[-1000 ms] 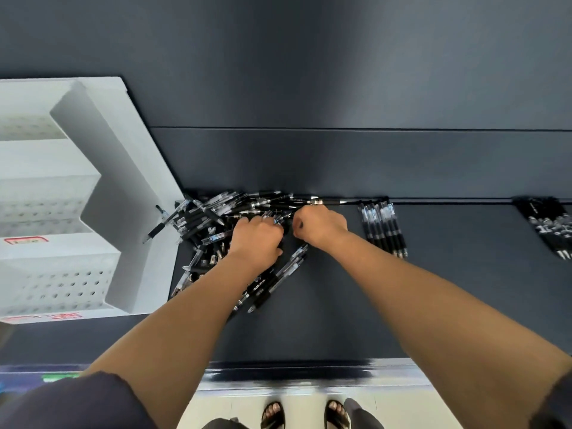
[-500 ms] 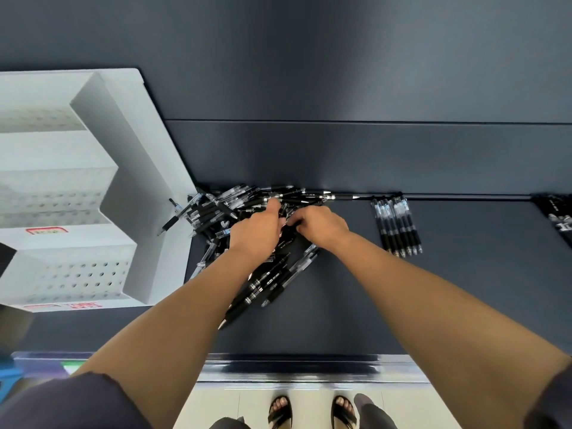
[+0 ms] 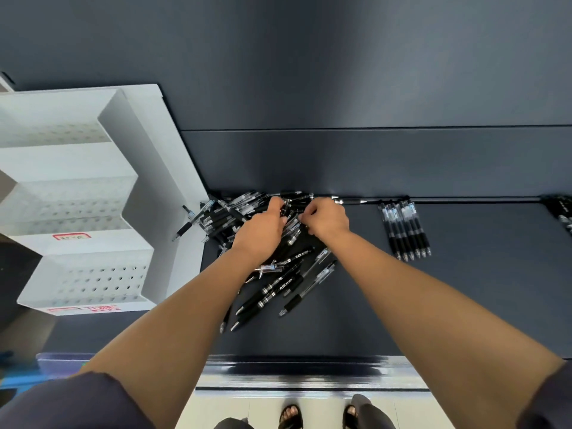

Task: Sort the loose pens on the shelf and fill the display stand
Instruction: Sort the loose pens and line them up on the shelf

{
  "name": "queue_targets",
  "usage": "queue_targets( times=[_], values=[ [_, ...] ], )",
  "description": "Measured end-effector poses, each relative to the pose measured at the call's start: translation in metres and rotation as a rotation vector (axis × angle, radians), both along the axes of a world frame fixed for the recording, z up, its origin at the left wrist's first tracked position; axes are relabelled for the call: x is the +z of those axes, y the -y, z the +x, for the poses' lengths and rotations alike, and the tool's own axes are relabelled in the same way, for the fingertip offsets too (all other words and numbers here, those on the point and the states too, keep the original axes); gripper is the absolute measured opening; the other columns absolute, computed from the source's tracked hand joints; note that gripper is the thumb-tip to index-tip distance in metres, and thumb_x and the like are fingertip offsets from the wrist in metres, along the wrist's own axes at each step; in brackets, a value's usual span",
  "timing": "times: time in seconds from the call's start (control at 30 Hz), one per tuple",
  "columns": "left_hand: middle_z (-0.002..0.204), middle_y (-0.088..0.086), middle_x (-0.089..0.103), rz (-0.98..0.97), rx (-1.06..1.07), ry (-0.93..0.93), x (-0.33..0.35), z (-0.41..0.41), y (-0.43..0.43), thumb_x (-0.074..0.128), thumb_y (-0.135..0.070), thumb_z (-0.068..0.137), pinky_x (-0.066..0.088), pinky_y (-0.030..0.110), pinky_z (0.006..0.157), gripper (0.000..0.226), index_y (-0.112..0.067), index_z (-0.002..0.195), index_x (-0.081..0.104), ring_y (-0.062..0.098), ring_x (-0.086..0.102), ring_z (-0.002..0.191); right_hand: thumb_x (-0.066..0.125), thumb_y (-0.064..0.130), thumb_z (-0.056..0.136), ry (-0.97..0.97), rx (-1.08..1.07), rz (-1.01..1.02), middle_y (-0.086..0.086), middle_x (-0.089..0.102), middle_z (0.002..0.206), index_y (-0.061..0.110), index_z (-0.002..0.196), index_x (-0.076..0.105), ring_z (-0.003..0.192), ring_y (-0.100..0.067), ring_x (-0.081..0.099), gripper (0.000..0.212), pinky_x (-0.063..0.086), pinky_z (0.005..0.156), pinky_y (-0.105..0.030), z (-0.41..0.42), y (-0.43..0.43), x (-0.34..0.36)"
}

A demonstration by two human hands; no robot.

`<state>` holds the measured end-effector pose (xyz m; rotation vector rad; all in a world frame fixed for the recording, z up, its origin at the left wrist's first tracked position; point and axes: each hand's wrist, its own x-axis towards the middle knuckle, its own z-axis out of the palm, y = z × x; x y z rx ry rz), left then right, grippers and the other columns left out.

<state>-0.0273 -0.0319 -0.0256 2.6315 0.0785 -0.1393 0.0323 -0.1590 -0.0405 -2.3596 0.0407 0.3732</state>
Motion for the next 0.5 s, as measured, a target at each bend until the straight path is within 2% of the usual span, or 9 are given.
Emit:
queue_targets(
  times=[0.07,0.13,0.2,0.27,0.33,0.4,0.43,0.5],
  values=[
    [0.066,0.007,0.056,-0.02,-0.029,0.018,0.005,0.003,0.0,0.039,-0.017,0.097,0.05,0.044,0.066,0.035,-0.015,0.131,0.03,0.026,0.056,0.063,0.059,0.011,0.087,0.045,-0.108,0.113,-0.012,0.067,0.094,0.02,0.075,0.05,0.086,-0.032,0.067,0.017,0.055,0.083,-0.043,0.002,0.003,0.006],
    [0.061,0.004,0.05,-0.019,-0.052,0.061,0.012,0.007,0.003,0.043,-0.012,0.095,0.046,0.043,0.063,0.04,-0.012,0.132,0.03,0.025,0.053,0.06,0.053,0.005,0.089,0.107,-0.169,0.217,-0.014,0.061,0.093,0.016,0.087,0.045,0.085,-0.037,0.065,0.014,0.055,0.079,-0.049,0.005,0.006,0.016],
    [0.067,0.006,0.053,-0.029,-0.044,0.122,0.018,0.013,0.008,0.045,-0.012,0.094,0.047,0.042,0.065,0.037,-0.01,0.13,0.033,0.028,0.056,0.066,0.049,0.003,0.091,0.167,-0.185,0.302,-0.01,0.054,0.087,0.015,0.096,0.037,0.082,-0.038,0.065,0.018,0.055,0.075,-0.052,0.008,0.012,0.025],
    [0.082,0.011,0.061,-0.064,-0.022,0.169,0.026,0.02,0.017,0.048,-0.016,0.095,0.05,0.043,0.073,0.03,-0.009,0.123,0.042,0.032,0.059,0.079,0.047,0.001,0.093,0.198,-0.196,0.382,-0.009,0.052,0.086,0.019,0.101,0.033,0.072,-0.034,0.066,0.024,0.057,0.07,-0.05,0.009,0.023,0.037],
    [0.092,0.01,0.064,-0.078,0.001,0.185,0.033,0.028,0.03,0.05,-0.022,0.094,0.051,0.043,0.076,0.023,-0.011,0.115,0.049,0.031,0.061,0.086,0.051,0.002,0.093,0.216,-0.202,0.416,-0.01,0.054,0.088,0.022,0.114,0.034,0.064,-0.027,0.063,0.033,0.059,0.067,-0.044,0.012,0.037,0.045],
    [0.094,0.006,0.065,-0.021,-0.018,0.199,0.038,0.035,0.047,0.051,-0.028,0.094,0.05,0.039,0.073,0.021,-0.015,0.111,0.051,0.029,0.061,0.088,0.058,0.004,0.09,0.223,-0.224,0.393,-0.005,0.053,0.081,0.018,0.133,0.034,0.069,-0.027,0.064,0.051,0.059,0.069,-0.041,0.014,0.056,0.052],
    [0.095,0.004,0.065,0.006,-0.039,0.201,0.04,0.039,0.058,0.05,-0.03,0.094,0.049,0.038,0.072,0.021,-0.017,0.111,0.05,0.029,0.061,0.09,0.061,0.006,0.088,0.223,-0.241,0.377,-0.002,0.053,0.078,0.012,0.136,0.037,0.071,-0.028,0.065,0.054,0.058,0.072,-0.04,0.015,0.068,0.054],
    [0.097,0.005,0.065,0.014,-0.072,0.188,0.042,0.043,0.08,0.047,-0.031,0.095,0.046,0.037,0.07,0.021,-0.018,0.111,0.047,0.031,0.06,0.091,0.064,0.006,0.087,0.222,-0.257,0.348,-0.005,0.061,0.077,-0.001,0.124,0.051,0.069,-0.028,0.067,0.04,0.058,0.073,-0.04,0.016,0.092,0.056]
  ],
)
